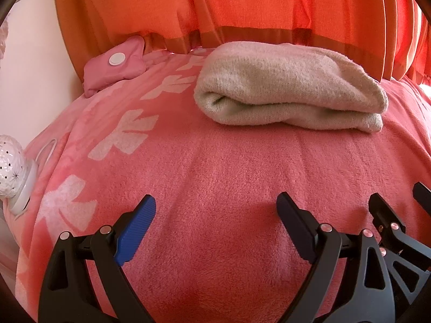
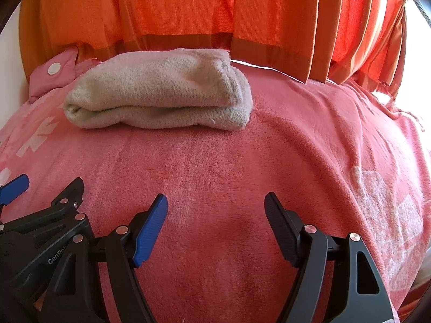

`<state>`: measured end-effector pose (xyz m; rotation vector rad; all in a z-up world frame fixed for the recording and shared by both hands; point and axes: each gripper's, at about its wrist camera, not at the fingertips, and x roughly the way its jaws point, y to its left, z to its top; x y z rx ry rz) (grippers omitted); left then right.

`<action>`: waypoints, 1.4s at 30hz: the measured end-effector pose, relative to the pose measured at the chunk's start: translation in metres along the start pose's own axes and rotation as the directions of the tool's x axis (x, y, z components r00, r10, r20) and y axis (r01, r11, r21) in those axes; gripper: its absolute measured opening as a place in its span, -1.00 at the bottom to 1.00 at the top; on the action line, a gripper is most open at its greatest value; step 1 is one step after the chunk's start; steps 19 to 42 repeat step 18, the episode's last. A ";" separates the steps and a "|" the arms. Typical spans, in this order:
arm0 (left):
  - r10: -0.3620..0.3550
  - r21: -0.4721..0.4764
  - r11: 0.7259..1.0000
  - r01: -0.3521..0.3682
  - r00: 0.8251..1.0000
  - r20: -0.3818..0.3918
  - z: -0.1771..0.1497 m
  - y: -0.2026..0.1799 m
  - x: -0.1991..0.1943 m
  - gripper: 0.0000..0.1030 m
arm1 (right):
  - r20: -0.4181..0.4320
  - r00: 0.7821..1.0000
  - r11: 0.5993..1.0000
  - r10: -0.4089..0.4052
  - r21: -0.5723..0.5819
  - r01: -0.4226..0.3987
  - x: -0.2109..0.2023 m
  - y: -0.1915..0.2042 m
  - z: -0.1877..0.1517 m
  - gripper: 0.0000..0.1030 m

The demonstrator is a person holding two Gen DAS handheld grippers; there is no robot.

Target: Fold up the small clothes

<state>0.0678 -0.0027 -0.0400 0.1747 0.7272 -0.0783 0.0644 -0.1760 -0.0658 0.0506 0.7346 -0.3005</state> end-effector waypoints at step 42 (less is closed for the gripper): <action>0.018 -0.013 1.000 -0.018 1.000 -0.011 -0.002 0.004 0.003 0.72 | -0.016 1.000 1.000 -0.002 0.018 0.003 0.002 0.002 -0.002 0.40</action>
